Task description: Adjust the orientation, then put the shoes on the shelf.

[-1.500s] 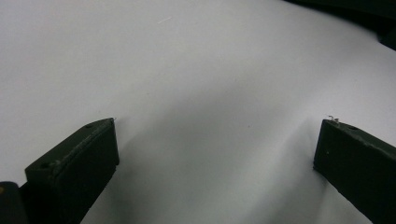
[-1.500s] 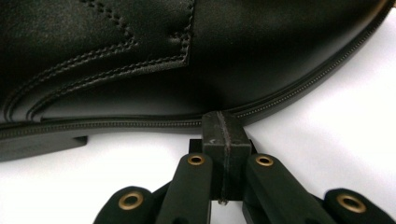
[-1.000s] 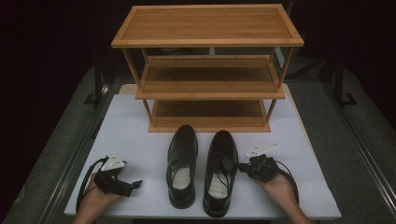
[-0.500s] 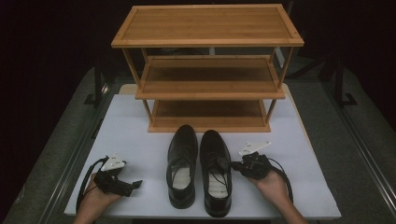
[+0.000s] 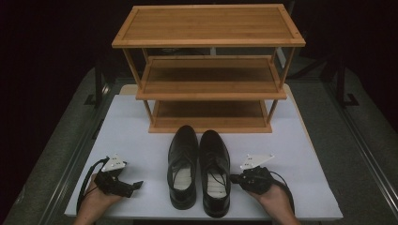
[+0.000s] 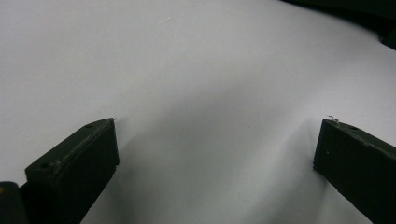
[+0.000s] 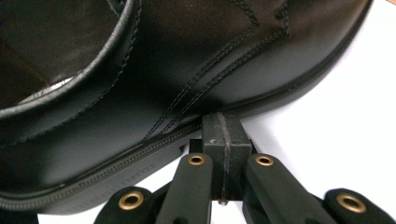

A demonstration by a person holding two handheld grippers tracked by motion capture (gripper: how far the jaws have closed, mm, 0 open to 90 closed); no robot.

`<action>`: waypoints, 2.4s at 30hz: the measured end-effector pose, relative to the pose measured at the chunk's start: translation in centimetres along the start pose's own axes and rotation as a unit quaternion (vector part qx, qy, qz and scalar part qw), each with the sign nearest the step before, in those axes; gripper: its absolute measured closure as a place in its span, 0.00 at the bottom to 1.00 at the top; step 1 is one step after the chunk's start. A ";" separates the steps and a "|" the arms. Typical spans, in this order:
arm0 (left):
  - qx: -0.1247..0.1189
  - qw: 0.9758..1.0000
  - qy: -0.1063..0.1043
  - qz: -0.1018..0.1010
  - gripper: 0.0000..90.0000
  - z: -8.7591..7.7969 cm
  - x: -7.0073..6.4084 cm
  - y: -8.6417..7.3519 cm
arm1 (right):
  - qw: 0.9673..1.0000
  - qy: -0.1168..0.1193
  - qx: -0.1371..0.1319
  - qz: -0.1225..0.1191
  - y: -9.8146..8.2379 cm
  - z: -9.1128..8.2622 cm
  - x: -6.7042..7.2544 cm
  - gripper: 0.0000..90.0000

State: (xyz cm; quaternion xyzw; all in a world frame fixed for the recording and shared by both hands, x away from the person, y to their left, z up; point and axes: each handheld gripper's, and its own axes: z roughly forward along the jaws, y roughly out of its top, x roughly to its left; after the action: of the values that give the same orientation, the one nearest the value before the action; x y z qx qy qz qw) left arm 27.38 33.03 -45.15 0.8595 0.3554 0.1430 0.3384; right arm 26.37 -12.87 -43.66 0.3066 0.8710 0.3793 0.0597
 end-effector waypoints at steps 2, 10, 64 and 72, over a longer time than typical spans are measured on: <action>0.001 1.000 0.000 0.000 0.00 0.0 0.0 0.0 | 1.000 0.003 0.001 -0.005 0.3 0.3 0.3 1.00; 0.000 1.000 0.000 0.000 0.00 0.0 0.0 0.0 | 1.000 0.004 0.002 -0.013 0.5 0.5 0.8 1.00; -0.074 0.991 -0.098 0.051 0.17 -0.3 -5.0 14.4 | 0.995 0.012 -0.100 0.024 7.7 -3.6 0.5 0.44; -0.066 0.991 -0.105 0.048 0.17 1.5 -5.3 14.2 | 0.996 0.018 -0.083 0.029 7.5 -2.0 0.7 0.43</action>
State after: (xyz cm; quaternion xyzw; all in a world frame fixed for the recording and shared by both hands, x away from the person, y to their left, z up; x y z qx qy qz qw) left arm 31.68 21.20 -36.55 0.8615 0.2662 0.0915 0.4225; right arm 28.79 -9.79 -36.96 0.3184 0.8284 0.4573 0.0581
